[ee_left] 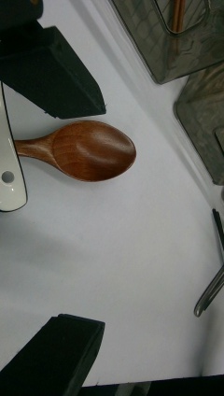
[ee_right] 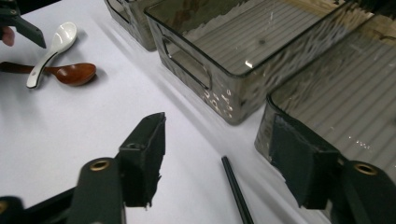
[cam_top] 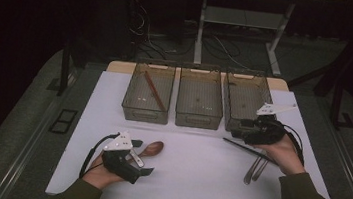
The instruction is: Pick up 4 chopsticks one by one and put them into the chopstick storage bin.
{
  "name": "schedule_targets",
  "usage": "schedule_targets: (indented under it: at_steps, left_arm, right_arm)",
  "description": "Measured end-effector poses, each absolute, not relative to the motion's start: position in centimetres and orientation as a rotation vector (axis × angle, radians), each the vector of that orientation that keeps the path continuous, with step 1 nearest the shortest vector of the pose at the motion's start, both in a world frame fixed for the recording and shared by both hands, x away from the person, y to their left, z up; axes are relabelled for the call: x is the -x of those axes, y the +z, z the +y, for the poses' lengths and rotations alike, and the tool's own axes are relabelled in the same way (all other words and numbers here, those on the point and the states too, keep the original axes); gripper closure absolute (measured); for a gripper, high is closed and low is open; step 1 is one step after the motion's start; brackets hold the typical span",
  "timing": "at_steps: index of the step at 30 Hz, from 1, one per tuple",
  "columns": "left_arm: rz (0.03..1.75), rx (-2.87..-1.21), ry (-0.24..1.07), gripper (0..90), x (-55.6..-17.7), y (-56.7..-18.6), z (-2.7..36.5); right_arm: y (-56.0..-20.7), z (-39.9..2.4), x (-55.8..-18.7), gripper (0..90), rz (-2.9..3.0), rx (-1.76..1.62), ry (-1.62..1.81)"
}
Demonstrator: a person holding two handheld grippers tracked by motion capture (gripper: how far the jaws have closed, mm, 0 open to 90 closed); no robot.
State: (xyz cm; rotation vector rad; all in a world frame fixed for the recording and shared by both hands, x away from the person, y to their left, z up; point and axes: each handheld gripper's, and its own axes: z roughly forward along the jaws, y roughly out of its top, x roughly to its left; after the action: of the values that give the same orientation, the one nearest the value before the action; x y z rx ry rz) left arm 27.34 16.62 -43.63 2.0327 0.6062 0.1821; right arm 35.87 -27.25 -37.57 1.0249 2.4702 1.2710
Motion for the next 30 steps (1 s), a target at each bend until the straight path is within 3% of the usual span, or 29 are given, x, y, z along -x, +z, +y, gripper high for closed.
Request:
schedule_targets:
  at_steps: [30]
  left_arm:
    - [0.595, -2.031, 0.176, 0.0, -27.2, -43.5, 16.7]
  right_arm:
    - [-39.5, -34.6, -31.6, 52.7, 2.447, -1.142, 1.193]
